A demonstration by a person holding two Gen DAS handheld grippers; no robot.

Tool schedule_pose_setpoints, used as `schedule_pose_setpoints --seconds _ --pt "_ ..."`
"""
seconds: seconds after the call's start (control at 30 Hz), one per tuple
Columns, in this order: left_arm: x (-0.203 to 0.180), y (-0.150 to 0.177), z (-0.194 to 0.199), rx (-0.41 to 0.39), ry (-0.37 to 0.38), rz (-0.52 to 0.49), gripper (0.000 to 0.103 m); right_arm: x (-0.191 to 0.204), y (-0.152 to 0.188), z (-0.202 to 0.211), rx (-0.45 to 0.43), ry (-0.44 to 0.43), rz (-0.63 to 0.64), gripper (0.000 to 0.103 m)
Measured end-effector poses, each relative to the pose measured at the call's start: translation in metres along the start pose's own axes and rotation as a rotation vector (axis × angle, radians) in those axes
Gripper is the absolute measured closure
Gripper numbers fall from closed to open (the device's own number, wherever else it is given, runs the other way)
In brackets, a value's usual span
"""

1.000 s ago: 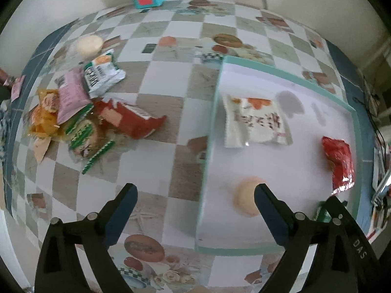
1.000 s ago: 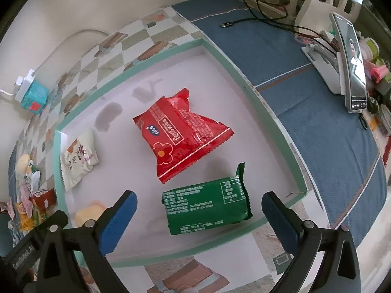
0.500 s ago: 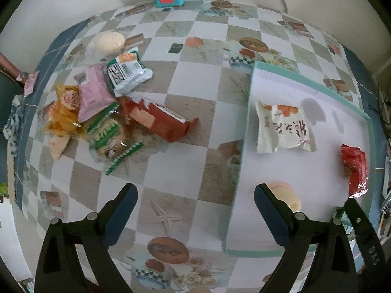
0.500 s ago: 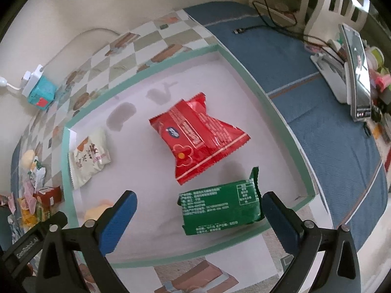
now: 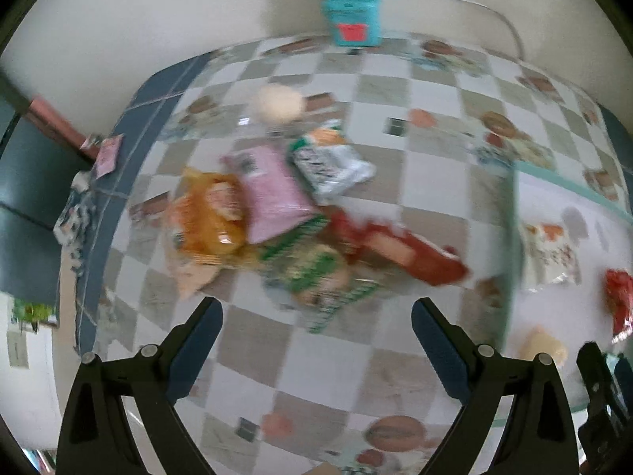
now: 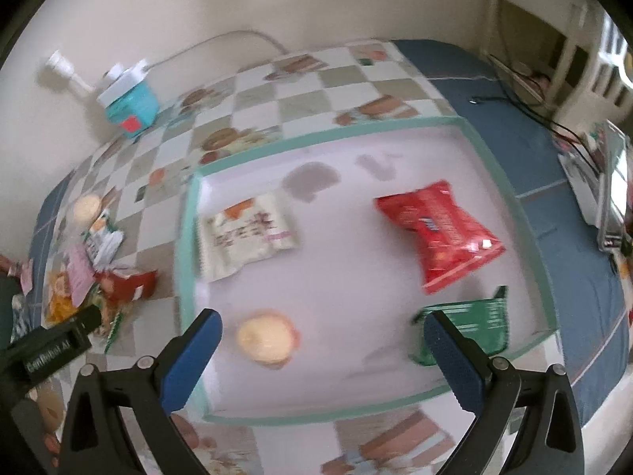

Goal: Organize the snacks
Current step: 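Move both open grippers back toward the snack pile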

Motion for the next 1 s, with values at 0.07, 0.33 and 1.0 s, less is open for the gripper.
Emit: schedule_pose_setpoints --seconds 0.07,0.33,1.0 --pt "0.018 -0.002 -0.003 0.005 -0.007 0.038 0.007 0.011 0.002 0.000 0.004 -0.018 0.012 0.000" --pt "0.073 -0.004 -0.010 0.013 0.001 0.164 0.007 0.058 0.004 0.005 -0.026 -0.127 0.033 0.000" --pt "0.172 -0.011 -0.049 0.075 0.071 0.426 0.007 0.145 -0.011 -0.021 -0.011 -0.196 0.114 0.000"
Point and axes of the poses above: each gripper's, at about its wrist camera, not at the fingertips, and z roughly against the way its jaws point, x to its left, y to its underside, the point moved 7 cm from there along -z, roughly the way its jaws point, and after that the axes turned 6 degrees about x, right-handed, at the moved point
